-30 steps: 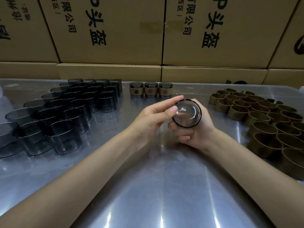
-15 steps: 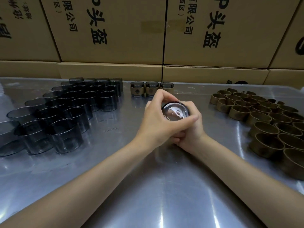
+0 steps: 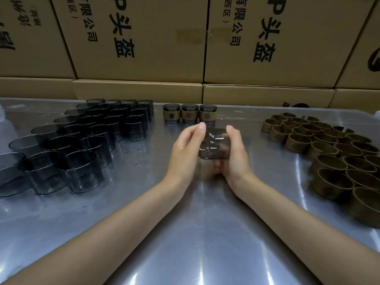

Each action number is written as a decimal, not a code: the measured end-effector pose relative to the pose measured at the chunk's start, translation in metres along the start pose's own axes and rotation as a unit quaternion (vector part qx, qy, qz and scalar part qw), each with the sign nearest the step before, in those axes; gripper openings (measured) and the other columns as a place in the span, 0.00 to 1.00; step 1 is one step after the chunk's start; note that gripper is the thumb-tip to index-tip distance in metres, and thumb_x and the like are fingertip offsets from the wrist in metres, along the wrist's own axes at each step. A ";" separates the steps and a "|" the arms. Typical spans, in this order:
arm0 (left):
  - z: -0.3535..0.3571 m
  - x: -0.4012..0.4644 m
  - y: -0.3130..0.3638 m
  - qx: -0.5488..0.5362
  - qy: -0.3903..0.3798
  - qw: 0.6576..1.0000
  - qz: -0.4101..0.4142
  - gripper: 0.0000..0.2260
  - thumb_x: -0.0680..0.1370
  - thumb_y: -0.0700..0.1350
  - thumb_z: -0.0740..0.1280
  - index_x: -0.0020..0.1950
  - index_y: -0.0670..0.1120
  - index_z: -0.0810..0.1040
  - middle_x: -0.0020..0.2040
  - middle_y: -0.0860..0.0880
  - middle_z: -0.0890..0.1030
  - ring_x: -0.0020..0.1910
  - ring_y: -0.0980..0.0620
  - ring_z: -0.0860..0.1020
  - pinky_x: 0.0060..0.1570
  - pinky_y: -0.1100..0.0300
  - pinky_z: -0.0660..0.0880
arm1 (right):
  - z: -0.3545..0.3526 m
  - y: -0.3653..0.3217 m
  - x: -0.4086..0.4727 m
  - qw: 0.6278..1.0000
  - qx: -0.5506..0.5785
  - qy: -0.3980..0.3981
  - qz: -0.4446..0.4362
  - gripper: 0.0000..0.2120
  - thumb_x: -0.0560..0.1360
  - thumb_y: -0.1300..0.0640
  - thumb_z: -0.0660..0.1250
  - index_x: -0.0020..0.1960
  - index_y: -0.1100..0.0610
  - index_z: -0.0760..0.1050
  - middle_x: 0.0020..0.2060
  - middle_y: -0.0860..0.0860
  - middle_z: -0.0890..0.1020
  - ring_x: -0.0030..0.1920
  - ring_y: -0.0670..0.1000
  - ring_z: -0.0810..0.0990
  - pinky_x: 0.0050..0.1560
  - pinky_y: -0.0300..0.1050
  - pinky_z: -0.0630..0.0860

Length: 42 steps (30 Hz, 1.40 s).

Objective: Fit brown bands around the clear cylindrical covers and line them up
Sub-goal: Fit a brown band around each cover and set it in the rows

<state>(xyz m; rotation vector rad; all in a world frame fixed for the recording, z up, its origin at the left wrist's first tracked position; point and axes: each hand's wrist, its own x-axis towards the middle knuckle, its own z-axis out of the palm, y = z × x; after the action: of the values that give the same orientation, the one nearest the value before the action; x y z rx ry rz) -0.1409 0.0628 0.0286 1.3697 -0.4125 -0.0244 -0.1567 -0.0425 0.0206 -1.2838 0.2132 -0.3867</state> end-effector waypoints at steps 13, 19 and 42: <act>-0.022 0.017 0.001 0.048 -0.133 0.976 -0.168 0.32 0.62 0.70 0.64 0.58 0.51 0.79 0.52 0.52 0.85 0.43 0.52 0.85 0.37 0.64 0.79 | -0.014 -0.004 0.006 0.994 -0.027 -0.085 -0.063 0.12 0.78 0.63 0.57 0.58 0.50 0.72 0.52 0.53 0.79 0.51 0.52 0.80 0.41 0.46 0.79; -0.033 0.018 -0.010 -0.055 -0.133 0.981 -0.130 0.21 0.71 0.46 0.72 0.64 0.53 0.75 0.61 0.50 0.81 0.57 0.52 0.81 0.53 0.61 0.78 | -0.013 -0.004 0.006 0.995 -0.055 -0.077 -0.029 0.11 0.81 0.51 0.58 0.62 0.47 0.71 0.60 0.51 0.78 0.60 0.51 0.78 0.47 0.47 0.77; -0.042 0.026 -0.014 0.050 -0.127 0.987 -0.085 0.22 0.69 0.54 0.72 0.62 0.52 0.76 0.53 0.53 0.83 0.49 0.54 0.84 0.46 0.62 0.80 | -0.013 0.006 0.010 0.980 -0.178 -0.053 -0.074 0.22 0.77 0.42 0.64 0.68 0.48 0.68 0.63 0.47 0.75 0.64 0.46 0.73 0.69 0.55 0.68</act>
<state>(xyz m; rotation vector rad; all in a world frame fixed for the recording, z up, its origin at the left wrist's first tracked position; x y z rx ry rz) -0.1008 0.0925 0.0162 1.5040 -0.5138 -0.3261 -0.1516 -0.0562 0.0118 -1.6756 0.0982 -0.4166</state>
